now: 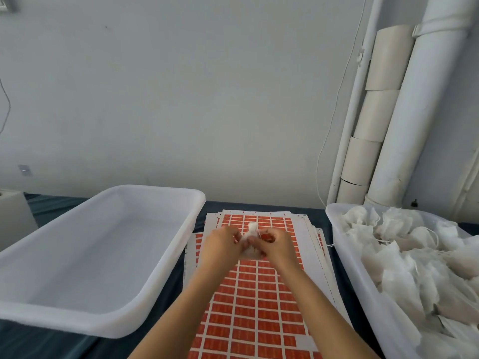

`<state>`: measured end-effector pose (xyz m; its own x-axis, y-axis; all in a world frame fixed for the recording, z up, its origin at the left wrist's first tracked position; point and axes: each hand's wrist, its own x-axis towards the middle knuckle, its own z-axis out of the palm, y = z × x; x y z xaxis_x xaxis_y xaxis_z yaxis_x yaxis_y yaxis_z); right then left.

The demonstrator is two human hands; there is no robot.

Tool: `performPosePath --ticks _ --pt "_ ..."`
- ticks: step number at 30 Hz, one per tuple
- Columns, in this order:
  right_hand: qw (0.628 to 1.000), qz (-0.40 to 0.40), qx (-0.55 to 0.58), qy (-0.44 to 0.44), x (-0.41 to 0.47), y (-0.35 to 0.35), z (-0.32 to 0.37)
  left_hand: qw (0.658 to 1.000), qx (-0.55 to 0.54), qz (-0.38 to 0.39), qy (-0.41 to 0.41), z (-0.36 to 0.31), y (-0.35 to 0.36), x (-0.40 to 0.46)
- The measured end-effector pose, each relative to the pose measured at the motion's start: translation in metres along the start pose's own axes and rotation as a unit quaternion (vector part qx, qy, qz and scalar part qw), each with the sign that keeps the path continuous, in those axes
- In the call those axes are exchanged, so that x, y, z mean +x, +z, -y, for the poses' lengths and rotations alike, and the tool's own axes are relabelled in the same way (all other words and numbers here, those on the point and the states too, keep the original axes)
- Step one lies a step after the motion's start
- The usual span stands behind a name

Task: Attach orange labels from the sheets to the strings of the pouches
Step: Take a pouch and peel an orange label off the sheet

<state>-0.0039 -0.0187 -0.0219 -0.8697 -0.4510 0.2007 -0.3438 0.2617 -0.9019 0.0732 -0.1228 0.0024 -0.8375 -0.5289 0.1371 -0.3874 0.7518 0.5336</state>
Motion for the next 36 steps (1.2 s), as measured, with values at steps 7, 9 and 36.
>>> performPosePath --ticks 7,9,36 --pt "0.993 0.053 0.091 -0.056 0.06 0.032 0.069 0.998 0.006 -0.044 -0.036 0.01 -0.091 0.058" --pt "0.991 0.085 0.084 -0.06 0.078 0.052 0.083 0.998 -0.031 -0.029 -0.053 0.033 -0.111 0.075" --pt "0.801 0.214 -0.518 -0.209 0.172 0.179 0.076 0.952 -0.196 -0.036 -0.233 0.177 -0.032 0.167"
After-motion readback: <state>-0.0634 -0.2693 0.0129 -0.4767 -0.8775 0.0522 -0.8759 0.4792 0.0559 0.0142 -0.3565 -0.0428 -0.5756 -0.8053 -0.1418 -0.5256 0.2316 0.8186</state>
